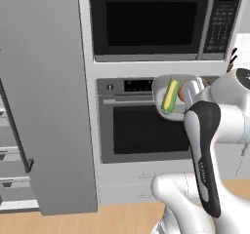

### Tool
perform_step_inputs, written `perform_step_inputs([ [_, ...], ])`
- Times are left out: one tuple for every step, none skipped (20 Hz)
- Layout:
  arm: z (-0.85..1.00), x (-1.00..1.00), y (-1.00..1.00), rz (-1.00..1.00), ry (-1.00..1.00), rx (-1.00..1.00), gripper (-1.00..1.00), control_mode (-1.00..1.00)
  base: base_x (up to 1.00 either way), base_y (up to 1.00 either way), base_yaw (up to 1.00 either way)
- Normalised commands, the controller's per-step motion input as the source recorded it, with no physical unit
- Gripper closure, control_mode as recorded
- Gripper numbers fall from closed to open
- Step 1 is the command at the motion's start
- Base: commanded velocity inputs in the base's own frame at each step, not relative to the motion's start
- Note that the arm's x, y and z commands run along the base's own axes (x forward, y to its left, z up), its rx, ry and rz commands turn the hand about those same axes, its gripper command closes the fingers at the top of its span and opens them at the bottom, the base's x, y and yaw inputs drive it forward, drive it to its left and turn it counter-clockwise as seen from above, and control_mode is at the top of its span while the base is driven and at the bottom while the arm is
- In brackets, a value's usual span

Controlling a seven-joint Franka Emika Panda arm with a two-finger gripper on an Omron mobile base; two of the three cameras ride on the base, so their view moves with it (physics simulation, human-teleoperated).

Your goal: Take the meat container that has the fish and place it on the second highest rack of the freezer. Then take the vegetable container that has the onion and corn and place it on the highest rack of the freezer.

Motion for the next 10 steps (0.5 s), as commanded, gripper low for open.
perform_step_inputs([
  [0.00, 0.00, 0.00, 0.00, 0.00, 0.00, 1.00, 1.00, 0.00, 1.00, 0.00],
  [0.00, 0.00, 0.00, 0.00, 0.00, 0.00, 1.00, 1.00, 0.00, 1.00, 0.00],
  [0.00, 0.00, 0.00, 0.00, 0.00, 0.00, 1.00, 1.00, 0.00, 0.99, 0.00],
  [0.00, 0.00, 0.00, 0.00, 0.00, 0.00, 1.00, 1.00, 0.01, 0.99, 0.00],
  [0.00, 0.00, 0.00, 0.00, 0.00, 0.00, 1.00, 1.00, 0.02, 0.99, 0.00],
  [0.00, 0.00, 0.00, 0.00, 0.00, 0.00, 1.00, 1.00, 0.01, 0.99, 0.00],
  [0.00, 0.00, 0.00, 0.00, 0.00, 0.00, 1.00, 1.00, 0.02, 0.96, 0.00],
  [0.00, 0.00, 0.00, 0.00, 0.00, 0.00, 1.00, 1.00, 0.06, 0.95, 0.00],
  [0.00, 0.00, 0.00, 0.00, 0.00, 0.00, 1.00, 1.00, 0.13, 0.87, 0.00],
  [0.00, 0.00, 0.00, 0.00, 0.00, 0.00, 1.00, 1.00, 0.15, 0.82, 0.00],
])
